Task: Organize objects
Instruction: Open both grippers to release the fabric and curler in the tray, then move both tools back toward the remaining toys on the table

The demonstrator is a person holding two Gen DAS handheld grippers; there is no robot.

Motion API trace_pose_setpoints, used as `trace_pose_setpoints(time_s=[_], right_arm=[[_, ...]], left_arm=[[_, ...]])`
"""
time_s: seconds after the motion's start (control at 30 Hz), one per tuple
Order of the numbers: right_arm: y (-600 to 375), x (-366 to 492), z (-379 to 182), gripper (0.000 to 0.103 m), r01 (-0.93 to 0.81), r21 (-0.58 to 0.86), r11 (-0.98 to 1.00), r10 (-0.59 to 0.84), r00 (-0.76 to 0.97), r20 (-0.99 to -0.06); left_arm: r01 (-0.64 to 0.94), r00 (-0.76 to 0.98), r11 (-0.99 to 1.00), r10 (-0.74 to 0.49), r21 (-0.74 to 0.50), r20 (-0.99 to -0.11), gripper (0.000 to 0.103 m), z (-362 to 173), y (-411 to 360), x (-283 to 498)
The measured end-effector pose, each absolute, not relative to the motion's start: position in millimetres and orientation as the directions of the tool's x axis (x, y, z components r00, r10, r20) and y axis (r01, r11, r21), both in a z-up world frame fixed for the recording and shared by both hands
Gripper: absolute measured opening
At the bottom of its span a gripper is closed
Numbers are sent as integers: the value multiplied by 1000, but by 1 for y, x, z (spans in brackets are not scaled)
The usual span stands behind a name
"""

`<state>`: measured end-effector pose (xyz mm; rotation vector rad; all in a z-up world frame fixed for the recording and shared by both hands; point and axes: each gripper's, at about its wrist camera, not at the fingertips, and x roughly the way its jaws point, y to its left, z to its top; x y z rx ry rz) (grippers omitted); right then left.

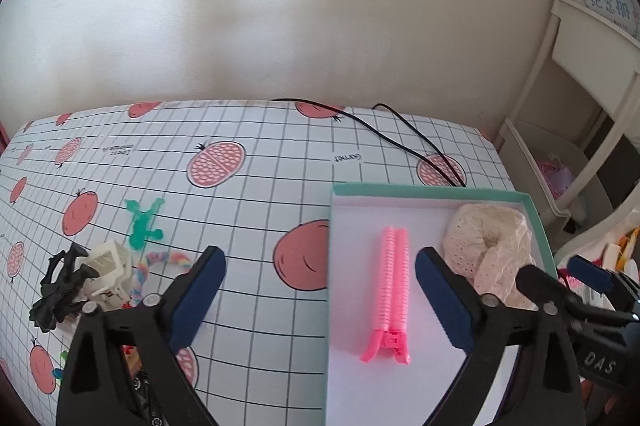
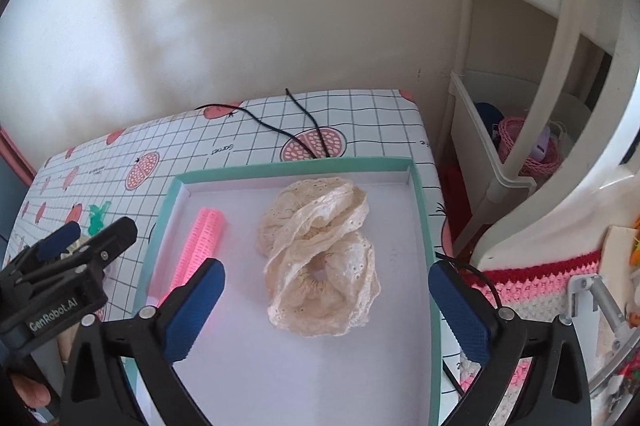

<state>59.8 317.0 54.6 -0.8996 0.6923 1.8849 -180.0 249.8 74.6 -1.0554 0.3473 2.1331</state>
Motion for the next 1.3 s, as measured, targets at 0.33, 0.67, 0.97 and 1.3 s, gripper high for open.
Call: trace_pose_setpoints(time_s=[0.33,0.67,0.97,1.3], right_arm=[[313,50,53,103,-890,75,-451,484,-314,-817],[288,24,98,103,-847,146,-511,514,-437,-738],[237,-56,118,103,-742,198,-641,430,-560,-708],[184,-124,75,103,-653,201,-730,283,-556,-781]], left_arm=[[-677,-418,-732,467,-76,-779,102,72,241,-189],[-666,-394,-728,526,-160,-754,102,101,195,-209],[-581,-461,-785,534,-214,-709,102,141,102,-248],[-539,-464,-824,462,-173,-756,102,133,26,-272]])
